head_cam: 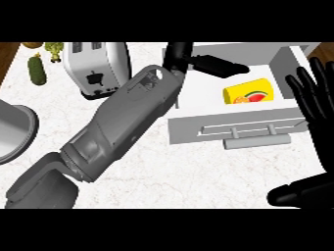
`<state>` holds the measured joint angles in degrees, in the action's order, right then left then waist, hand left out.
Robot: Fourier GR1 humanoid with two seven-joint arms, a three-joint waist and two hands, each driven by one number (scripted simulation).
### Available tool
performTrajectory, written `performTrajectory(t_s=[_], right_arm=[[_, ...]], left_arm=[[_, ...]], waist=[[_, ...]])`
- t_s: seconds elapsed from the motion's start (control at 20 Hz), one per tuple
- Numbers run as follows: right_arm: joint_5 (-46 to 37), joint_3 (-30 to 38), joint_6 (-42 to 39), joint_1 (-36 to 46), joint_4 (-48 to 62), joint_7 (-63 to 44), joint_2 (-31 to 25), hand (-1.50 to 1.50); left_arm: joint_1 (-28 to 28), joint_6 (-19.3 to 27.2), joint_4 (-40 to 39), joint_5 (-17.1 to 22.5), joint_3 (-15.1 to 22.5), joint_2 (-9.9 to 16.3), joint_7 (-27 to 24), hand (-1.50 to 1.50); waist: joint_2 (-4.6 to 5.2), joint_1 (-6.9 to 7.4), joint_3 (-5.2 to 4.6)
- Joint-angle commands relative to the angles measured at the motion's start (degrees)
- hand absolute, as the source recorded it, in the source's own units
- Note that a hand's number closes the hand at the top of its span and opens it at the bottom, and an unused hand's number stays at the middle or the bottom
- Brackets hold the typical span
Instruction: Pick up the cup, place it into the drawer and close the drawer
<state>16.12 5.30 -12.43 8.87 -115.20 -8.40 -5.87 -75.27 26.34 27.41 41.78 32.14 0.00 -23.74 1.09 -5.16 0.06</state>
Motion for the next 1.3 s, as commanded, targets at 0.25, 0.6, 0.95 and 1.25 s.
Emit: performTrajectory(t_s=[0.25, 0.6, 0.95, 1.25], right_arm=[[3.81, 3.30, -5.92, -5.68, -1.15, 2.24, -3.42, 1.50], [-3.63, 1.80, -8.75, -3.18, -3.31, -1.06, -10.24, 1.50], [-12.58, -2.47, -10.51, -8.59, -4.63, 0.91, -10.04, 1.50], [-18.50, -3.64, -9.21, -8.09, 0.58, 3.28, -9.04, 1.50]], left_arm=[[2.98, -4.56, 6.41, 3.42, -5.41, 1.45, -0.32, -1.50], [11.17, -4.35, 16.21, 4.53, -8.55, 9.16, -0.07, -1.50], [27.68, -1.52, 34.49, 4.04, -7.17, 15.64, 3.89, -1.50], [40.33, -2.40, 49.21, 5.03, -10.01, 24.21, 8.05, -1.50]], waist=[[-1.23, 4.85, -0.04], [-1.69, 7.07, -0.14], [-1.83, 7.57, -0.10], [-1.49, 6.90, -0.04]])
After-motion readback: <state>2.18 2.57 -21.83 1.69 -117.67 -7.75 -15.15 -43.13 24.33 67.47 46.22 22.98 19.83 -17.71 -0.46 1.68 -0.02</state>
